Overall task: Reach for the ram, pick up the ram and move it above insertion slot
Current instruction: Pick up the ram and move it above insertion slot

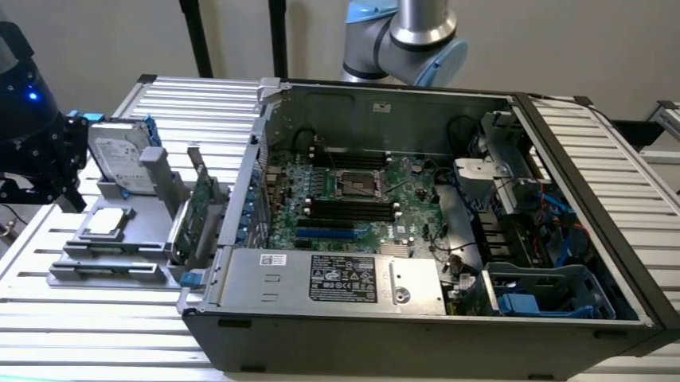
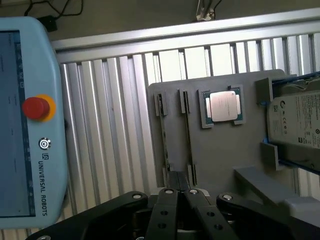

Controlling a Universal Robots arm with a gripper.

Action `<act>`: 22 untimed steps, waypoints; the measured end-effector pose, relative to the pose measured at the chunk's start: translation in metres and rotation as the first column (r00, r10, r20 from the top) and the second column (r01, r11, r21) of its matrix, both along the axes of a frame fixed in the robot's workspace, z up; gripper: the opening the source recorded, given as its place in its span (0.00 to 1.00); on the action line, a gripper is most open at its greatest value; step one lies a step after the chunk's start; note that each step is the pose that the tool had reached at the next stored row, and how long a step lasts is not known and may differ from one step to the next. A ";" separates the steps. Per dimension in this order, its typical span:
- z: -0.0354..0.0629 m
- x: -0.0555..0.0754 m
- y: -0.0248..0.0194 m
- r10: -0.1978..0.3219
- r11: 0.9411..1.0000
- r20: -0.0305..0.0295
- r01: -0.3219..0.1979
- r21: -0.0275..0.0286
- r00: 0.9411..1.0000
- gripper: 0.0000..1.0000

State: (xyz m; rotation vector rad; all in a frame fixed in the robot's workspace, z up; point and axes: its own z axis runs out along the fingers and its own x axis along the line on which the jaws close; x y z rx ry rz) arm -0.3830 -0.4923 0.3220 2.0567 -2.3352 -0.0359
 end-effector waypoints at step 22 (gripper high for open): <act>-0.0290 -0.004 -0.0009 0.000 1.000 0.000 0.000 0.000 1.000 0.36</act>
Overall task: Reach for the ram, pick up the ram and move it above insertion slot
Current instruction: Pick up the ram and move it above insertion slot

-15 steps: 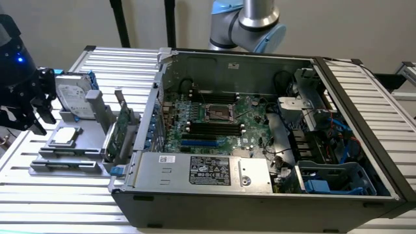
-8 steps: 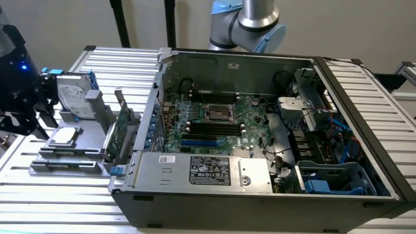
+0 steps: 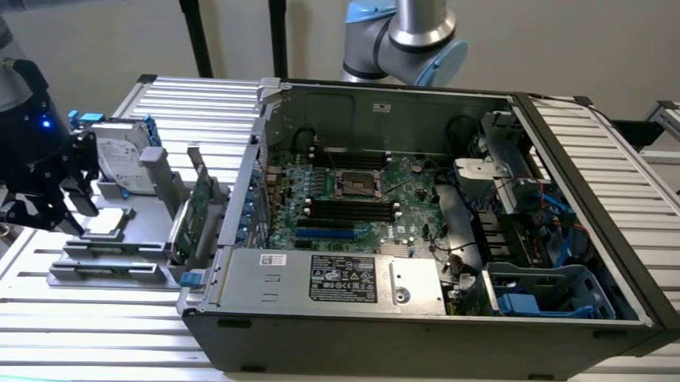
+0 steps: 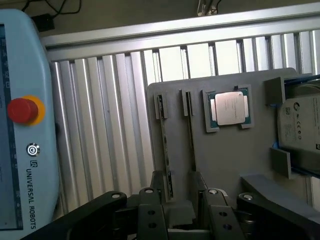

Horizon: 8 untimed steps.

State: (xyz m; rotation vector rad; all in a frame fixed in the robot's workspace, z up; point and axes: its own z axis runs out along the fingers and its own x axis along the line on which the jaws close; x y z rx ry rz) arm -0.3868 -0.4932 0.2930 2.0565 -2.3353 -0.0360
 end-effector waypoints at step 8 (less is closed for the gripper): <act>-0.0146 -0.002 -0.0010 0.000 1.000 0.000 0.000 0.000 1.000 0.36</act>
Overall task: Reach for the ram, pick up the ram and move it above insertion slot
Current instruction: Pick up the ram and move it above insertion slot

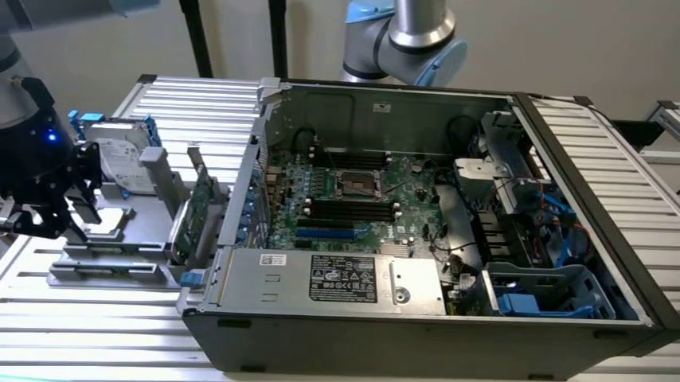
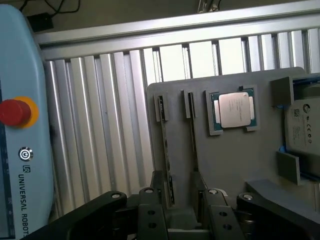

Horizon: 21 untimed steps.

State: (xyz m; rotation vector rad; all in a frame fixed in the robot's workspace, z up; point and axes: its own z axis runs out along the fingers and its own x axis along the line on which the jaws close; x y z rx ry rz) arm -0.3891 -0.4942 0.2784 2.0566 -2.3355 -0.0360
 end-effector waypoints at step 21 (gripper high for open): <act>-0.0339 -0.008 -0.0083 0.012 1.000 0.001 -0.012 0.000 1.000 0.36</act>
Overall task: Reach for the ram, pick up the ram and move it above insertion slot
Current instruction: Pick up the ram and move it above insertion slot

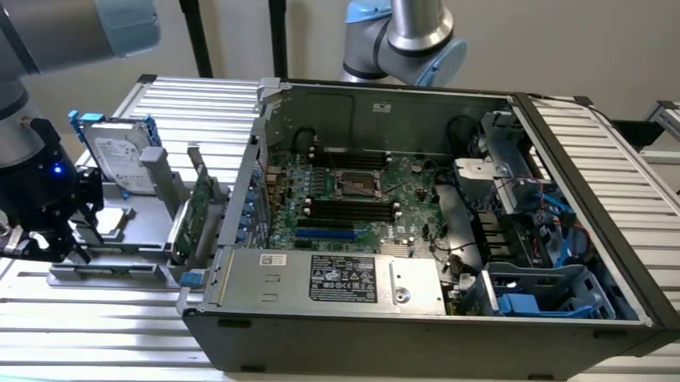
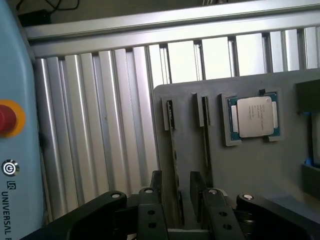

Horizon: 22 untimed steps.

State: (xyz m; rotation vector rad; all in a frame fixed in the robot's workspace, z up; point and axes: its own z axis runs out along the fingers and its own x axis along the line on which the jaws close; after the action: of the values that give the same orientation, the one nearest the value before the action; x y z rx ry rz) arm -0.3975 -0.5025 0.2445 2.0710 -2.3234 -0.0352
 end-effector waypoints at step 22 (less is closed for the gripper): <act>-0.0211 -0.001 0.0001 0.090 0.996 0.001 -0.090 0.003 0.996 0.36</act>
State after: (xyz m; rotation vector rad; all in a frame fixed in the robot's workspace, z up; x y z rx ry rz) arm -0.3986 -0.5024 0.2233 2.1746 -2.2288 -0.0364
